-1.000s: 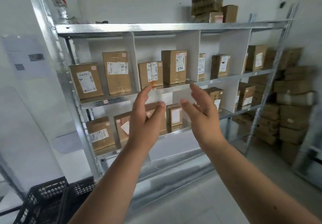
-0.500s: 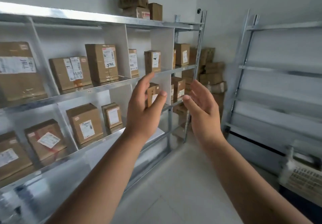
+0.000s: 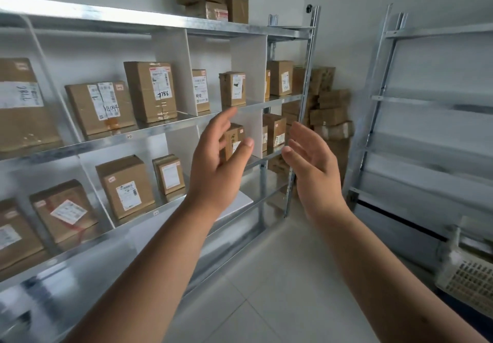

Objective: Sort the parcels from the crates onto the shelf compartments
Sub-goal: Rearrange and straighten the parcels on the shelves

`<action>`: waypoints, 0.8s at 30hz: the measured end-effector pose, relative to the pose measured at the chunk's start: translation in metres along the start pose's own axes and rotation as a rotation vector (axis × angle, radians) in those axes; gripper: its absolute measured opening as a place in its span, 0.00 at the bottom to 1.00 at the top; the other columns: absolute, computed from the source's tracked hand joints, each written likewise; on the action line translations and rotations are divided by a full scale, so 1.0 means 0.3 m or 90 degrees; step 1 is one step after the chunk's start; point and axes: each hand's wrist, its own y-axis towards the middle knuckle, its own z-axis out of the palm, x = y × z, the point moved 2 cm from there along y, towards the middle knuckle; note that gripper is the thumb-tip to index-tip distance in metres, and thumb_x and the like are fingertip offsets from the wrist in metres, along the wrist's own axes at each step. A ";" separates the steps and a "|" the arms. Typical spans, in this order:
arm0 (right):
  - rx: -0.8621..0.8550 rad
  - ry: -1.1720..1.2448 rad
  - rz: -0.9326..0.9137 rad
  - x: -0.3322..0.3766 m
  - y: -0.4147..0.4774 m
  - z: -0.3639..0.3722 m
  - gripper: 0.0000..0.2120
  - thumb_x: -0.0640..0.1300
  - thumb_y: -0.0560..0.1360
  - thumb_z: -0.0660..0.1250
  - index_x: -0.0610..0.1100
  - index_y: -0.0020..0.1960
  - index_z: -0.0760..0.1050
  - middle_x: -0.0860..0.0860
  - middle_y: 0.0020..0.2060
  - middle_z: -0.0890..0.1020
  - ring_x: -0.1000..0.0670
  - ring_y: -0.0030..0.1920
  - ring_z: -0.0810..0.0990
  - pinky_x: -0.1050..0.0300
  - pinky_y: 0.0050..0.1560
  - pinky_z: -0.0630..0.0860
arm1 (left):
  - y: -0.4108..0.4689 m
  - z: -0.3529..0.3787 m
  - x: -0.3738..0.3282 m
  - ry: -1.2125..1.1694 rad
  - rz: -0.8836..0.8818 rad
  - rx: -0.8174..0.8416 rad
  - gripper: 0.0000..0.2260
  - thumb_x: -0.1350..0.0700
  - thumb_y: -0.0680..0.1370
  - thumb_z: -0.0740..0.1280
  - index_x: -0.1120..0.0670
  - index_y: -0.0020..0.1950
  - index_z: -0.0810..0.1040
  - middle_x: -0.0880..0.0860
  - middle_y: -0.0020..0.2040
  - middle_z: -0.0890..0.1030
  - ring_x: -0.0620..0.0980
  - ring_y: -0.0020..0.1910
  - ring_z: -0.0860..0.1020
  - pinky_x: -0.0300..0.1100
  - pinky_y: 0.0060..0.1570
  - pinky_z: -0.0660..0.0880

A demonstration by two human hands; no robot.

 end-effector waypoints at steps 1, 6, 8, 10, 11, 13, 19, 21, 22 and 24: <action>0.010 0.005 0.000 -0.009 0.007 0.013 0.21 0.42 0.83 0.71 0.60 0.72 0.75 0.58 0.72 0.79 0.56 0.73 0.76 0.47 0.75 0.73 | 0.001 -0.014 0.008 0.012 -0.005 0.002 0.24 0.47 0.81 0.68 0.42 0.77 0.71 0.40 0.77 0.72 0.38 0.77 0.68 0.53 0.78 0.68; 0.089 0.037 0.031 -0.068 0.015 0.117 0.21 0.43 0.83 0.70 0.60 0.73 0.74 0.62 0.70 0.79 0.57 0.73 0.75 0.49 0.75 0.72 | -0.039 -0.101 0.050 0.039 -0.041 -0.036 0.23 0.44 0.79 0.68 0.32 0.73 0.70 0.38 0.77 0.72 0.37 0.77 0.68 0.55 0.78 0.68; 0.125 0.053 0.037 -0.087 0.011 0.174 0.22 0.44 0.84 0.69 0.57 0.76 0.73 0.60 0.72 0.77 0.56 0.73 0.75 0.55 0.72 0.72 | -0.056 -0.148 0.069 0.053 -0.056 -0.067 0.22 0.45 0.79 0.68 0.33 0.73 0.71 0.38 0.77 0.72 0.37 0.77 0.68 0.55 0.77 0.68; 0.171 0.073 0.042 -0.096 0.007 0.237 0.22 0.44 0.84 0.69 0.56 0.76 0.73 0.60 0.72 0.77 0.58 0.72 0.75 0.66 0.64 0.74 | -0.072 -0.204 0.082 0.072 -0.072 -0.096 0.22 0.46 0.80 0.69 0.35 0.74 0.71 0.36 0.76 0.73 0.36 0.76 0.69 0.54 0.77 0.68; 0.192 0.086 0.046 -0.101 0.004 0.269 0.22 0.44 0.84 0.69 0.55 0.76 0.73 0.60 0.72 0.77 0.58 0.71 0.76 0.70 0.59 0.75 | -0.081 -0.234 0.087 0.081 -0.075 -0.108 0.23 0.47 0.80 0.69 0.36 0.75 0.71 0.35 0.75 0.73 0.36 0.76 0.69 0.53 0.77 0.69; 0.218 0.121 0.054 -0.120 0.002 0.332 0.22 0.42 0.84 0.69 0.53 0.76 0.73 0.59 0.70 0.78 0.57 0.70 0.77 0.70 0.57 0.76 | -0.104 -0.298 0.089 0.096 -0.082 -0.140 0.24 0.49 0.80 0.69 0.39 0.76 0.70 0.36 0.75 0.73 0.37 0.76 0.70 0.53 0.77 0.69; 0.288 0.177 0.089 -0.163 -0.030 0.557 0.21 0.42 0.83 0.69 0.54 0.75 0.74 0.60 0.71 0.78 0.55 0.72 0.76 0.64 0.64 0.74 | -0.181 -0.518 0.085 0.175 -0.117 -0.240 0.28 0.49 0.79 0.69 0.44 0.79 0.68 0.41 0.77 0.72 0.38 0.75 0.70 0.55 0.77 0.69; 0.310 0.194 0.089 -0.161 -0.050 0.638 0.22 0.40 0.83 0.69 0.51 0.75 0.75 0.58 0.71 0.79 0.55 0.71 0.77 0.68 0.61 0.75 | -0.206 -0.589 0.093 0.196 -0.129 -0.259 0.27 0.49 0.79 0.70 0.41 0.78 0.69 0.40 0.77 0.72 0.39 0.76 0.70 0.55 0.77 0.69; 0.320 0.204 0.088 -0.162 -0.060 0.679 0.22 0.39 0.83 0.70 0.50 0.75 0.75 0.57 0.71 0.79 0.54 0.71 0.77 0.67 0.62 0.76 | -0.215 -0.623 0.098 0.204 -0.139 -0.271 0.27 0.48 0.79 0.70 0.41 0.78 0.69 0.40 0.77 0.73 0.39 0.76 0.70 0.55 0.77 0.69; 0.336 0.218 0.086 -0.166 -0.076 0.761 0.22 0.38 0.82 0.70 0.49 0.75 0.75 0.55 0.71 0.79 0.54 0.71 0.78 0.62 0.66 0.76 | -0.226 -0.693 0.106 0.220 -0.149 -0.295 0.27 0.48 0.79 0.71 0.41 0.78 0.70 0.41 0.77 0.73 0.37 0.74 0.71 0.51 0.76 0.70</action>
